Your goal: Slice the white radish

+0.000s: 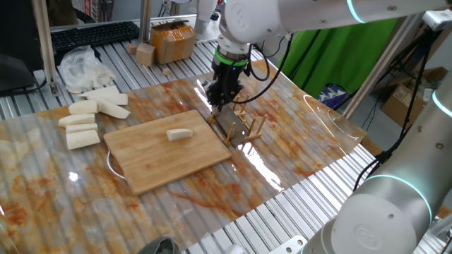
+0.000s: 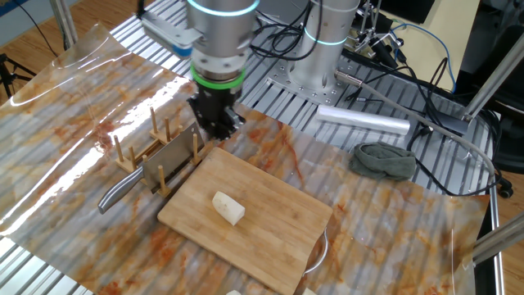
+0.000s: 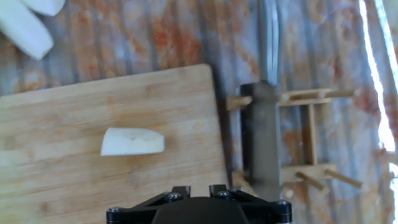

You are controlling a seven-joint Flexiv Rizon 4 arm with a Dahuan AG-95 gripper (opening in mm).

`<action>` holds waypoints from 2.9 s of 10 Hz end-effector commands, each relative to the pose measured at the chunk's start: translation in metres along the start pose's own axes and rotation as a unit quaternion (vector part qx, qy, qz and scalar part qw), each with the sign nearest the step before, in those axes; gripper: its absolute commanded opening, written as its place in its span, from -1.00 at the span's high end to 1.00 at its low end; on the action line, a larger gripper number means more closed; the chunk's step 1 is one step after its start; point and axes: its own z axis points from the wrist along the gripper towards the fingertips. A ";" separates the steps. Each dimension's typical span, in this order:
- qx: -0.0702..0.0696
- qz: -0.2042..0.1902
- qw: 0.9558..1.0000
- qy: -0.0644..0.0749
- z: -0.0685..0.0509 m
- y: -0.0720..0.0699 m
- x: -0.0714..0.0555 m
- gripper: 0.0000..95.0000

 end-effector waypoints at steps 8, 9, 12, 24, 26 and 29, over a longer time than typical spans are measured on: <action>-0.006 -0.025 1.000 -0.004 0.016 -0.041 -0.031 0.20; -0.006 -0.026 1.000 -0.004 0.016 -0.042 -0.033 0.20; -0.013 -0.036 0.999 -0.004 0.023 -0.056 -0.045 0.20; -0.037 -0.047 0.998 -0.012 0.061 -0.085 -0.046 0.20; -0.043 -0.047 0.998 -0.013 0.069 -0.086 -0.047 0.20; -0.051 -0.045 0.998 -0.014 0.077 -0.086 -0.047 0.20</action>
